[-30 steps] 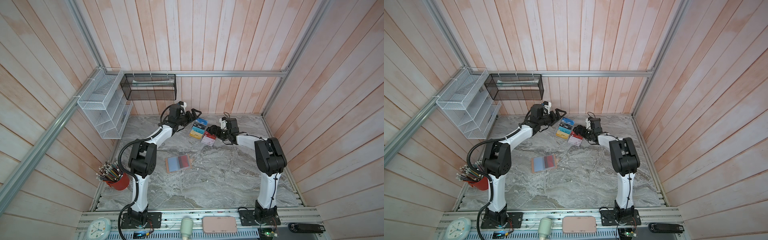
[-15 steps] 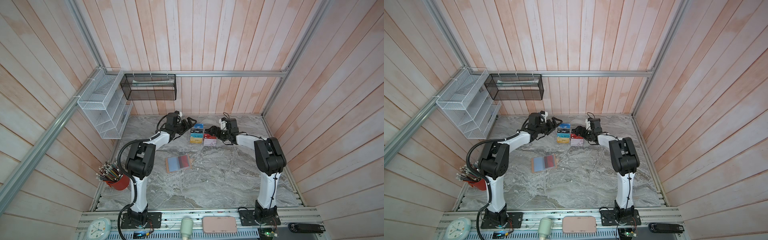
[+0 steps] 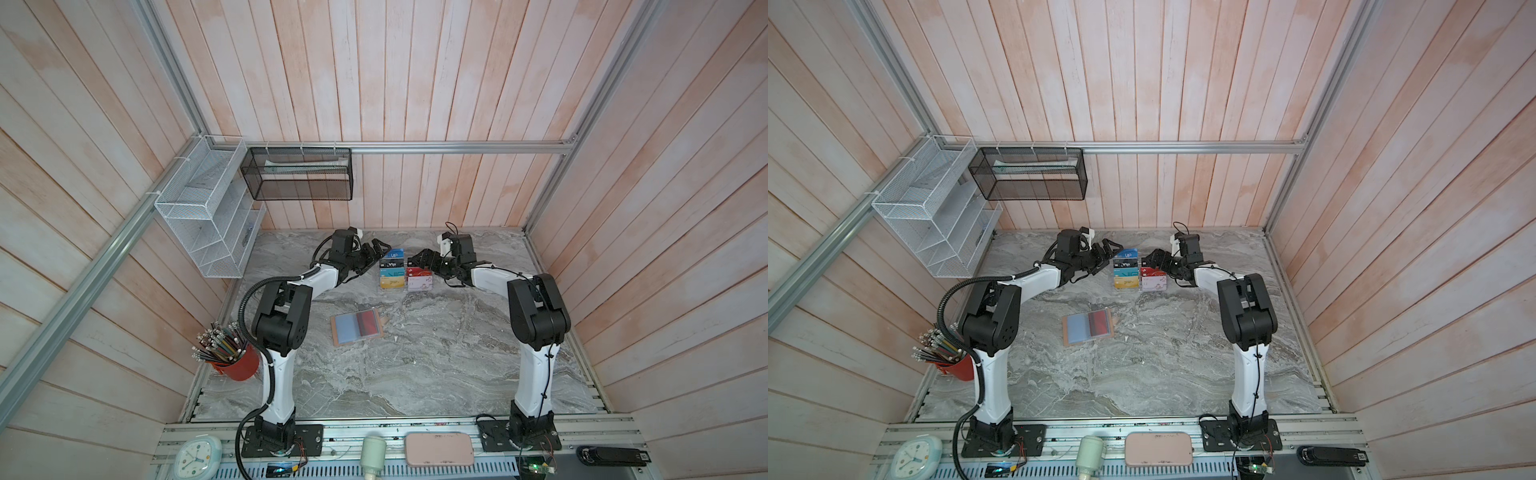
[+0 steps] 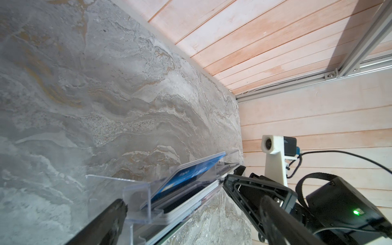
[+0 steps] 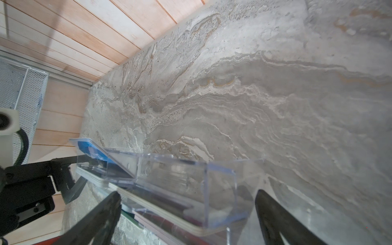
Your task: Take the credit cards out of the card holder
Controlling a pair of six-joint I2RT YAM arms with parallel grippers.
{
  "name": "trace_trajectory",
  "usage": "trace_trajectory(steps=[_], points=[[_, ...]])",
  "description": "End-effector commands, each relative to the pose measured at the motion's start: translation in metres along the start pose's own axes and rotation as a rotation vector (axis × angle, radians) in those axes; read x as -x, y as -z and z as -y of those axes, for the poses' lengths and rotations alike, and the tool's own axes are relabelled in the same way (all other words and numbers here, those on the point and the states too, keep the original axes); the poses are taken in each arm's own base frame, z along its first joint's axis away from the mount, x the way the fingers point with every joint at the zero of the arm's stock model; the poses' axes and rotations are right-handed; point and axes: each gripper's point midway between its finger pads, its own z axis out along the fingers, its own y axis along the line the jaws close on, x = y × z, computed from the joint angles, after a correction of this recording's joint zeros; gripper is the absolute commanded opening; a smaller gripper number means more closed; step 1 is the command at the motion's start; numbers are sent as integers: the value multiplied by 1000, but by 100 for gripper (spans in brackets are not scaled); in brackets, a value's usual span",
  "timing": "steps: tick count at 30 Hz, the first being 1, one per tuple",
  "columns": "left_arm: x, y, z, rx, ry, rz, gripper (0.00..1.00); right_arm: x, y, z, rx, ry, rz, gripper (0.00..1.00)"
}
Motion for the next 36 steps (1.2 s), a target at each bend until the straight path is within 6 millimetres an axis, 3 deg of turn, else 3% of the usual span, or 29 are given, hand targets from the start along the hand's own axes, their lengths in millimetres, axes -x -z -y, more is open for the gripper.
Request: trace_trajectory(steps=[1,13,20,23,28,36], points=[[-13,-3,8,-44,-31,-70,100,-8,2,-40,92,54,-28,98],[17,48,-2,31,-71,4,100,4,42,-54,67,81,36,98],[18,82,7,69,-90,55,100,-6,73,-62,64,89,57,98],[7,98,9,76,-86,63,100,-19,88,-71,67,110,59,98],[-37,129,4,65,-30,39,100,-61,106,-95,105,174,35,98],[-120,163,-15,-21,107,-58,100,-148,101,-139,237,236,-58,98]])
